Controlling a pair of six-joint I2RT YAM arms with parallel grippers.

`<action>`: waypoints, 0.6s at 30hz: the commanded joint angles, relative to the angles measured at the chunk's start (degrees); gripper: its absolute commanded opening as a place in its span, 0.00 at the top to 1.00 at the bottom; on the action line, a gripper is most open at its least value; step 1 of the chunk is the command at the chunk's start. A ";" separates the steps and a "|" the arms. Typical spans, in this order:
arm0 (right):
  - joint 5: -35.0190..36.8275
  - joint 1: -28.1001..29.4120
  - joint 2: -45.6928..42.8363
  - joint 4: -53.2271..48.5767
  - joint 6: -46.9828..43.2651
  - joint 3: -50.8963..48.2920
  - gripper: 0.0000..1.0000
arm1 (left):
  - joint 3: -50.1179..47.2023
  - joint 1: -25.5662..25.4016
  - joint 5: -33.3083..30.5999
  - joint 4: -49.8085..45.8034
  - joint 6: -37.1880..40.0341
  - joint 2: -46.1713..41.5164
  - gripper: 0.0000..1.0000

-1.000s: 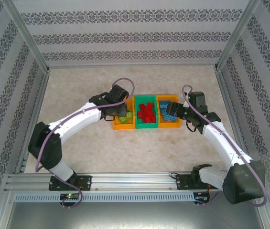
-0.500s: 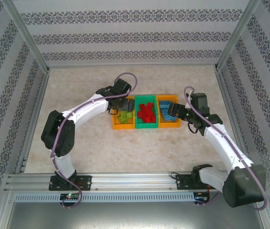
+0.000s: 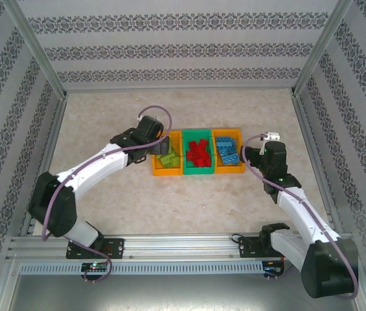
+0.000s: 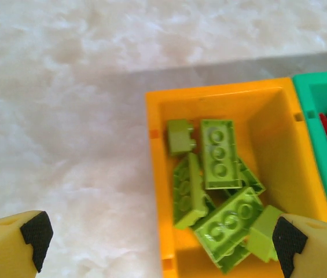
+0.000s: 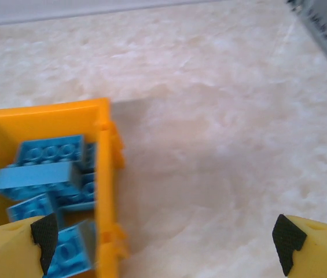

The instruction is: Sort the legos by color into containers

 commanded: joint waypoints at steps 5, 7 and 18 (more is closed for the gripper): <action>2.77 -3.05 15.36 36.70 -4.06 -8.65 0.02 | -14.11 6.43 -15.44 14.23 7.26 -13.52 0.01; 4.32 -3.21 18.75 40.94 -3.59 -8.13 0.02 | -17.31 8.84 -18.04 16.01 9.11 -16.92 0.01; 0.13 -3.35 31.03 50.98 -5.63 -6.02 0.02 | -35.31 21.49 -12.38 35.53 20.55 -21.74 0.01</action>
